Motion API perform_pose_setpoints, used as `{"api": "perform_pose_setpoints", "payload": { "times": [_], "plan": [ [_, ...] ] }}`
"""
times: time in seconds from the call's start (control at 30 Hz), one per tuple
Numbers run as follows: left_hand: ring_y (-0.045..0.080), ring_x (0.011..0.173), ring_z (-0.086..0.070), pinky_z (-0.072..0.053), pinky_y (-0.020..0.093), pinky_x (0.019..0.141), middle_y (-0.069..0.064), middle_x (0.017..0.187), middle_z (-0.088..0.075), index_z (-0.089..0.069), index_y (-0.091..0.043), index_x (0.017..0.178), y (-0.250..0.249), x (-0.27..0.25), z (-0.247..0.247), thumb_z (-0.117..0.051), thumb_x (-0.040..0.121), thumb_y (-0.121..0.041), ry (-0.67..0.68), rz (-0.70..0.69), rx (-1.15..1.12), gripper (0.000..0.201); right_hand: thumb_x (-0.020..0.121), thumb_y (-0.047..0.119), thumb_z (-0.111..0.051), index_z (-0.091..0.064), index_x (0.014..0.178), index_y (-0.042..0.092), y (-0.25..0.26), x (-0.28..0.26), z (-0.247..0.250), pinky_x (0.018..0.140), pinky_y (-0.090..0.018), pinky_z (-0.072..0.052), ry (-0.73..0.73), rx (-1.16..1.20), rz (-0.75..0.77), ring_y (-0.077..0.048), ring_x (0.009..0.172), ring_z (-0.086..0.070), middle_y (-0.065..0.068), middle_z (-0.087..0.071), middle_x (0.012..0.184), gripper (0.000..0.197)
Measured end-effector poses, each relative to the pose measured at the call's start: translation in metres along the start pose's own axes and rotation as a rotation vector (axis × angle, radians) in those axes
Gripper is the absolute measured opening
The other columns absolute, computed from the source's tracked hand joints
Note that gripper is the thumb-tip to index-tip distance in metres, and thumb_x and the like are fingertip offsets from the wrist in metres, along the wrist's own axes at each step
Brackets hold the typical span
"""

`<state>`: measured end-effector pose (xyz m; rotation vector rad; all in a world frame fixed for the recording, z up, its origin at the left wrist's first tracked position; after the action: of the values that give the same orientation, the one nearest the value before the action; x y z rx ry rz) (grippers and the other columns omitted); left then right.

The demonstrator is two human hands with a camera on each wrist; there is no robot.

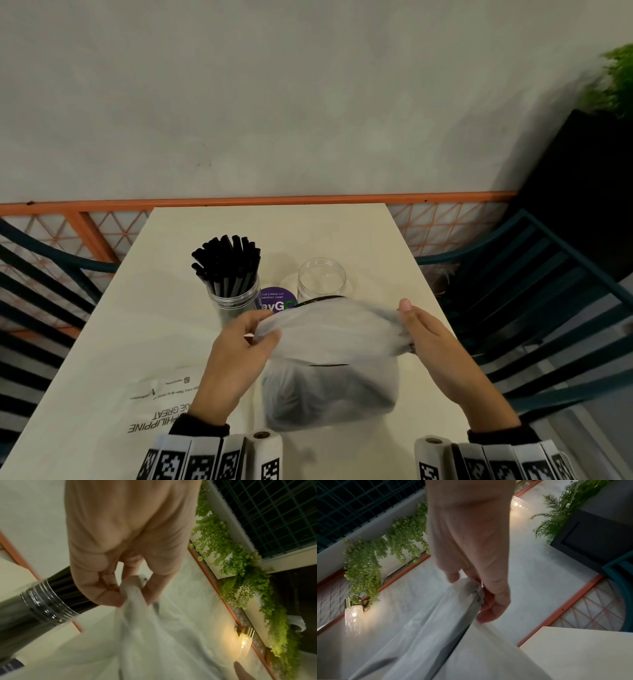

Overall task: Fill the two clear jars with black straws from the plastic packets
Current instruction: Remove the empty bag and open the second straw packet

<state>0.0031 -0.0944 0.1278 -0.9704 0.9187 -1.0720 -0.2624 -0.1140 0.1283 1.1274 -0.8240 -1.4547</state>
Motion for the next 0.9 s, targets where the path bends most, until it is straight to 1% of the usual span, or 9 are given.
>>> {"api": "perform_pose_setpoints", "payload": {
  "times": [0.1, 0.2, 0.3, 0.37, 0.57, 0.63, 0.7, 0.8, 0.9],
  "plan": [
    [0.016, 0.087, -0.063, -0.053, 0.036, 0.08, -0.003, 0.099, -0.063, -0.059, -0.023, 0.098, -0.001, 0.0, 0.0, -0.066, 0.08, -0.024, -0.071, 0.028, -0.083, 0.019, 0.09, 0.042, -0.049, -0.058, 0.107, 0.021, 0.006, -0.007, -0.007, 0.081, -0.026, -0.048, 0.1, -0.009, 0.043, -0.014, 0.095, -0.059, -0.001, -0.062, 0.106, 0.028],
    [0.015, 0.085, -0.062, -0.049, 0.03, 0.076, -0.001, 0.093, -0.067, -0.065, -0.018, 0.09, -0.005, 0.0, -0.005, -0.063, 0.083, -0.025, -0.127, -0.001, -0.083, 0.01, 0.096, 0.019, -0.046, -0.056, 0.114, 0.024, 0.008, -0.007, -0.01, 0.087, -0.026, -0.043, 0.059, -0.104, 0.041, -0.015, 0.105, -0.053, -0.002, -0.053, 0.117, 0.021],
    [0.014, 0.077, -0.058, -0.042, 0.025, 0.066, 0.004, 0.088, -0.067, -0.068, -0.013, 0.086, -0.006, 0.001, -0.009, -0.059, 0.084, -0.016, -0.134, 0.043, -0.201, 0.009, 0.097, 0.01, -0.039, -0.056, 0.117, 0.024, 0.01, -0.005, -0.01, 0.084, -0.019, -0.035, 0.012, -0.26, 0.044, -0.017, 0.104, -0.048, -0.006, -0.046, 0.112, 0.03],
    [0.013, 0.072, -0.053, -0.038, 0.025, 0.063, 0.003, 0.079, -0.063, -0.066, -0.011, 0.079, -0.002, 0.003, -0.004, -0.058, 0.083, -0.008, -0.129, 0.133, -0.352, 0.01, 0.095, 0.005, -0.042, -0.06, 0.117, 0.02, 0.011, -0.003, 0.004, 0.076, -0.015, -0.035, -0.121, -0.346, 0.081, -0.019, 0.095, -0.049, -0.01, -0.049, 0.107, 0.032],
    [0.013, 0.065, -0.048, -0.037, 0.024, 0.06, 0.001, 0.073, -0.062, -0.066, -0.007, 0.077, 0.011, 0.004, -0.009, -0.051, 0.087, -0.006, 0.11, 0.301, -0.607, 0.018, 0.086, 0.013, -0.064, -0.065, 0.095, 0.012, 0.011, -0.005, 0.029, 0.071, -0.029, -0.047, -0.352, -0.287, 0.025, -0.02, 0.076, -0.061, -0.004, -0.068, 0.089, 0.01],
    [0.014, 0.068, -0.058, -0.049, 0.019, 0.061, 0.008, 0.079, -0.067, -0.068, -0.003, 0.084, 0.009, 0.006, -0.01, -0.055, 0.087, -0.007, 0.147, 0.241, -0.571, 0.014, 0.083, 0.015, -0.067, -0.068, 0.084, 0.012, 0.009, -0.005, 0.024, 0.073, -0.035, -0.054, -0.287, -0.212, 0.01, -0.022, 0.072, -0.065, -0.002, -0.07, 0.078, 0.003],
    [0.02, 0.085, -0.066, -0.056, 0.023, 0.073, 0.016, 0.095, -0.069, -0.066, -0.003, 0.098, 0.008, 0.007, -0.011, -0.061, 0.083, -0.007, 0.148, 0.176, -0.466, 0.016, 0.083, 0.014, -0.067, -0.07, 0.081, 0.014, 0.008, -0.006, 0.016, 0.074, -0.038, -0.056, -0.207, -0.129, 0.006, -0.024, 0.074, -0.067, -0.003, -0.072, 0.073, 0.003],
    [0.021, 0.087, -0.069, -0.056, 0.027, 0.073, 0.015, 0.095, -0.071, -0.059, -0.009, 0.106, 0.006, 0.004, -0.017, -0.066, 0.078, -0.001, 0.126, 0.158, -0.396, 0.03, 0.084, 0.014, -0.066, -0.065, 0.094, 0.017, 0.003, -0.004, 0.001, 0.075, -0.042, -0.053, -0.094, 0.016, -0.045, -0.023, 0.075, -0.067, -0.012, -0.074, 0.078, 0.01],
    [0.017, 0.083, -0.063, -0.048, 0.024, 0.07, 0.009, 0.091, -0.069, -0.056, -0.014, 0.105, 0.007, 0.003, -0.02, -0.063, 0.081, -0.001, 0.104, 0.187, -0.387, 0.028, 0.088, 0.01, -0.061, -0.057, 0.101, 0.01, -0.007, -0.002, -0.011, 0.07, -0.036, -0.05, 0.007, 0.237, -0.131, -0.024, 0.071, -0.063, -0.017, -0.071, 0.081, 0.014]
  ]
}}
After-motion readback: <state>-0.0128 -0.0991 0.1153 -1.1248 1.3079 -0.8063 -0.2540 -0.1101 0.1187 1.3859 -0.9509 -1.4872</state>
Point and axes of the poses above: each hand's wrist, its own x-axis towards the middle knuckle, its own z-axis out of the back of the hand, y = z × x, the point moved 6 cm from there along x, towards the middle knuckle
